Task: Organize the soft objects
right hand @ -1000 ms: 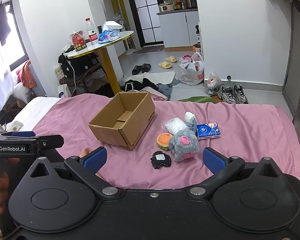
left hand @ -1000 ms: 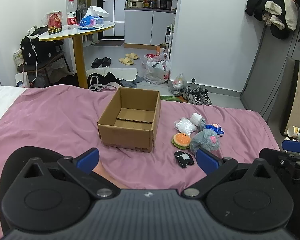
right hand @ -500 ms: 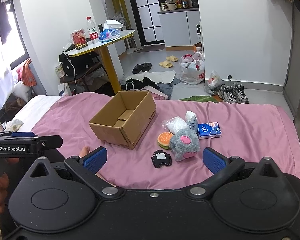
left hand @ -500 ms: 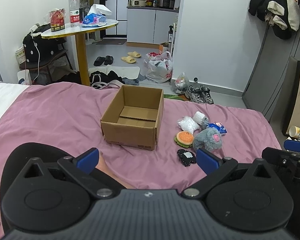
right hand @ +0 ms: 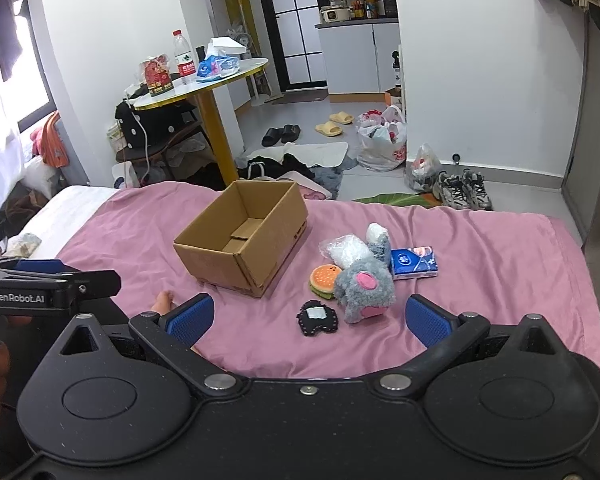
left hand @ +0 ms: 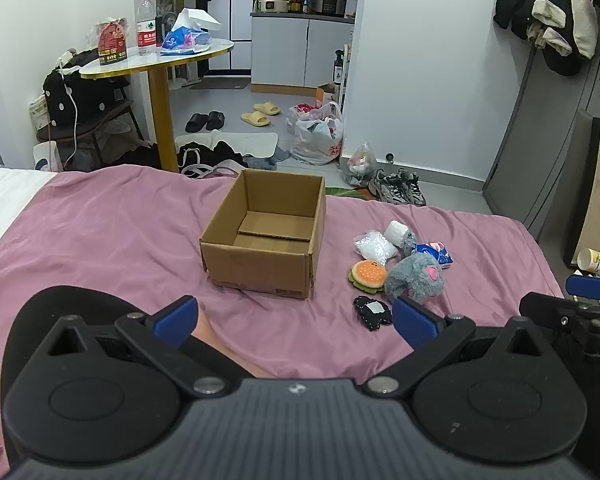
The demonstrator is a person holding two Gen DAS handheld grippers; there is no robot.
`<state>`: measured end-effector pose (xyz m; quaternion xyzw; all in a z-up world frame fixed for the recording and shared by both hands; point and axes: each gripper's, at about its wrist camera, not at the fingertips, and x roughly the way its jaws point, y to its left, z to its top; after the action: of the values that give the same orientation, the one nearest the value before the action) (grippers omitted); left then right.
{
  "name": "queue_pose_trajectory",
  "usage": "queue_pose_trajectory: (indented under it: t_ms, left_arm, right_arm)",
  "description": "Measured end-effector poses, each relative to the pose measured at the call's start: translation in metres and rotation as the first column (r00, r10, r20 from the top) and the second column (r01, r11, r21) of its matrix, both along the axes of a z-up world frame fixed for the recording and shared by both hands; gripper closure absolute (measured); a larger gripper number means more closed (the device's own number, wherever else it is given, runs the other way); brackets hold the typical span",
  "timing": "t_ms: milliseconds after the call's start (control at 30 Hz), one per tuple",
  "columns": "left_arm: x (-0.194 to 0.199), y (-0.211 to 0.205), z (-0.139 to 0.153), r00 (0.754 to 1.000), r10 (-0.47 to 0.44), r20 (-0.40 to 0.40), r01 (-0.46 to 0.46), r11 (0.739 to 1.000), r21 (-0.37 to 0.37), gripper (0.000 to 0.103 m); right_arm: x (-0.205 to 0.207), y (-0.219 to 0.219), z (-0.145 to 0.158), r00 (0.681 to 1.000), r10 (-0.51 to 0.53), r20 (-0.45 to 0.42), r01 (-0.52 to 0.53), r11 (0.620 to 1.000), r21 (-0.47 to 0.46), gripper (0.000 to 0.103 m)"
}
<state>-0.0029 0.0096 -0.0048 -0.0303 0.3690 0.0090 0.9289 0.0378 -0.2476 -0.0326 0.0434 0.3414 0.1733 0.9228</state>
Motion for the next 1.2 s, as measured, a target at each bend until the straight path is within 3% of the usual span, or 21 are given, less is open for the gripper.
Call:
queue_pose_trajectory:
  t_ms: [800, 1200]
  left_arm:
    - [-0.002, -0.011, -0.005, 0.999, -0.029, -0.014, 0.029, 0.999, 0.023, 0.000]
    - [0.016, -0.017, -0.010, 0.998, -0.058, -0.033, 0.058, 0.998, 0.006, 0.000]
  right_arm:
    - [-0.001, 0.000, 0.001, 1.000, 0.009, 0.010, -0.009, 1.000, -0.027, 0.000]
    - [0.014, -0.003, -0.005, 1.000, -0.015, 0.002, 0.015, 0.999, -0.040, 0.000]
